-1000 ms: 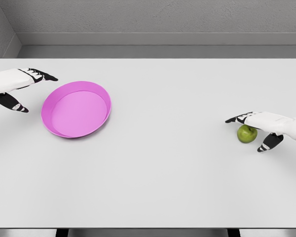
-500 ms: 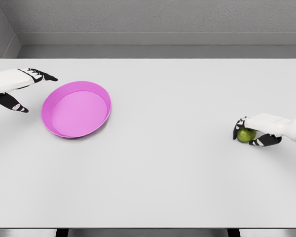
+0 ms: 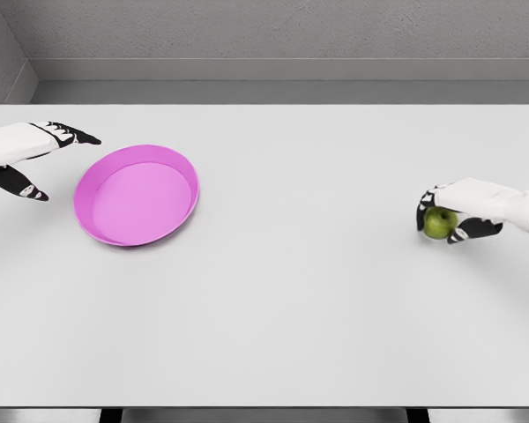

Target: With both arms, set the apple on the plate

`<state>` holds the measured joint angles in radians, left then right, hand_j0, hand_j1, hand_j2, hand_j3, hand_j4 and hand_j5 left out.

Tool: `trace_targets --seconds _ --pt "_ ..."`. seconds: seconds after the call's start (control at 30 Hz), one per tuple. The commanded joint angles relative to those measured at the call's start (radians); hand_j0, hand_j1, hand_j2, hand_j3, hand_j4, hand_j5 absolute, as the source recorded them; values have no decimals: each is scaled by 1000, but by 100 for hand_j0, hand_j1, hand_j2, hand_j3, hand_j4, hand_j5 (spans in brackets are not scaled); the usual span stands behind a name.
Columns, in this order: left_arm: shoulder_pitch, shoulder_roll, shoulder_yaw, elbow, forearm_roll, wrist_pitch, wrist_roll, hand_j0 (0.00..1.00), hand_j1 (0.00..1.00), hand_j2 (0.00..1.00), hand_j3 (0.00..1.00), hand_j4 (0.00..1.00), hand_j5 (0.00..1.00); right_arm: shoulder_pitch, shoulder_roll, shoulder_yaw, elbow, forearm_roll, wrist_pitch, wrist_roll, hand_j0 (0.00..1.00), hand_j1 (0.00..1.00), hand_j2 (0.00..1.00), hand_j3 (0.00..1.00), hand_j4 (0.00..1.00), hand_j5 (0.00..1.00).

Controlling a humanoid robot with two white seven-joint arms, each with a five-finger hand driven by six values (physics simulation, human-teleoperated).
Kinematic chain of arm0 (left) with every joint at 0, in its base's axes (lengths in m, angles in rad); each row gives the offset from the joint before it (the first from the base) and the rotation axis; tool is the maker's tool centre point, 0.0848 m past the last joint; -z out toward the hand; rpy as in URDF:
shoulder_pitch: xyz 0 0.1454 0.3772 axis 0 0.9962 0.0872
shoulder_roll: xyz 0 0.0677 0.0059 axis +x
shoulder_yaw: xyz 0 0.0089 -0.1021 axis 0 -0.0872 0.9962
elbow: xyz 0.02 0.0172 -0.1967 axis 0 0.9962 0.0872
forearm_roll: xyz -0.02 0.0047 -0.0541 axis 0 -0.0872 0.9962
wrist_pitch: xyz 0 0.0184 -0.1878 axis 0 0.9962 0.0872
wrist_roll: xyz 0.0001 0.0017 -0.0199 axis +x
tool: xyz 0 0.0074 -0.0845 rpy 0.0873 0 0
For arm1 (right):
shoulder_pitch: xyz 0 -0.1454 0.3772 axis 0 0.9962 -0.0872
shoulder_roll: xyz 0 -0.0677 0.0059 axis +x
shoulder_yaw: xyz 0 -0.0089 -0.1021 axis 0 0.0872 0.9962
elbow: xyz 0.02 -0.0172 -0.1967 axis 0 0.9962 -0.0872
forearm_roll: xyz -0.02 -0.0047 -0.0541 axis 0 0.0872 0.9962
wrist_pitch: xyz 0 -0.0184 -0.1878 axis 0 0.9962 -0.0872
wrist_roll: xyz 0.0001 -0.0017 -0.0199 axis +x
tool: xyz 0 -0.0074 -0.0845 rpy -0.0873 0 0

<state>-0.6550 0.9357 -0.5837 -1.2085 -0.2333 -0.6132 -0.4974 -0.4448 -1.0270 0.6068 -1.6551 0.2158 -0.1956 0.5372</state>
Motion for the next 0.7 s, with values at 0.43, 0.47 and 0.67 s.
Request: trace_targets --seconds 0.43,0.47,0.67 --pt "0 2 1 0 6 2 0 100 100 100 100 100 100 -18 68 -25 -91 -4 -2 -2 39 39 39 39 39 39" --pt "0 2 1 0 6 2 0 100 100 100 100 100 100 -18 79 -25 -91 -4 -2 -2 39 39 39 39 39 39" --pt "0 2 1 1 6 2 0 100 100 100 100 100 100 -34 137 -25 -98 -4 -5 -2 39 39 39 39 39 39"
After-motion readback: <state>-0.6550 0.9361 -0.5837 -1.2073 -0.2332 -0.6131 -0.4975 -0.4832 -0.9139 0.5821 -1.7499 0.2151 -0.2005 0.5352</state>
